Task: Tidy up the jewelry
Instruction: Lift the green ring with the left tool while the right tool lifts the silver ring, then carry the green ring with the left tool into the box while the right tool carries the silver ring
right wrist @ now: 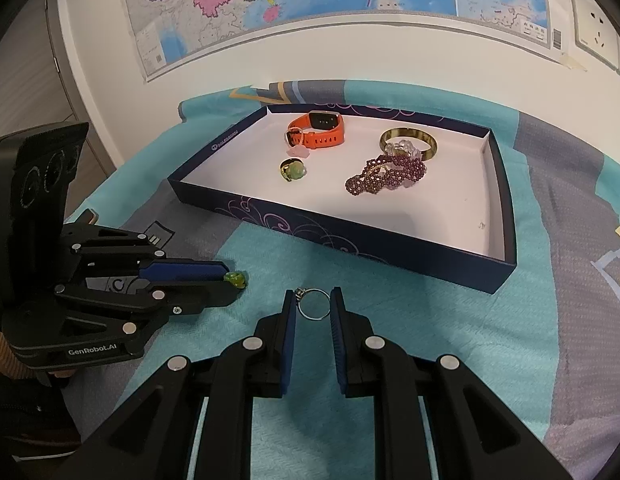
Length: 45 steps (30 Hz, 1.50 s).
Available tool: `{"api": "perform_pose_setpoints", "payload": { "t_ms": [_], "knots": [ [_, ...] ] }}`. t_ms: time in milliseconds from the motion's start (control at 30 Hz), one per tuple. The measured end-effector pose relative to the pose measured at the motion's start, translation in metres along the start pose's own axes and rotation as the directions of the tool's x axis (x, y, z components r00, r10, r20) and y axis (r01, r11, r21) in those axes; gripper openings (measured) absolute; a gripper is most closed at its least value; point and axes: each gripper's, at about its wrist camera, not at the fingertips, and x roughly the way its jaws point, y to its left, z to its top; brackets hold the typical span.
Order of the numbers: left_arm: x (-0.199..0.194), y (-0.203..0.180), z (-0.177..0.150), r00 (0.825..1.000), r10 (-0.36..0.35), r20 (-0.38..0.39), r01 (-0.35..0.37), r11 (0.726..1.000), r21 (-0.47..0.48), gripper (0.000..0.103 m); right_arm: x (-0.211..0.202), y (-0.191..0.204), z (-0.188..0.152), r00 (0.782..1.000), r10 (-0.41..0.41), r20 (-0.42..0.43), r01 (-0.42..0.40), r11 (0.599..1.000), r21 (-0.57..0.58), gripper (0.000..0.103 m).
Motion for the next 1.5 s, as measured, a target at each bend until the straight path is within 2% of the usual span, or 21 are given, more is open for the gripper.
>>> {"api": "perform_pose_setpoints", "payload": {
  "t_ms": [833, 1500],
  "knots": [
    [-0.042, 0.000, 0.018, 0.992, 0.009, 0.129, -0.007, 1.000, -0.010, 0.016, -0.015, 0.000, 0.020, 0.998, -0.011, 0.067, 0.012, 1.000, -0.021, 0.015],
    [-0.050, 0.007, 0.031, 0.985, 0.046, 0.165, -0.043, 0.999, -0.022, 0.016, -0.015, -0.004, 0.042, 0.995, -0.018, 0.095, 0.021, 0.999, -0.031, 0.015]
  ]
}}
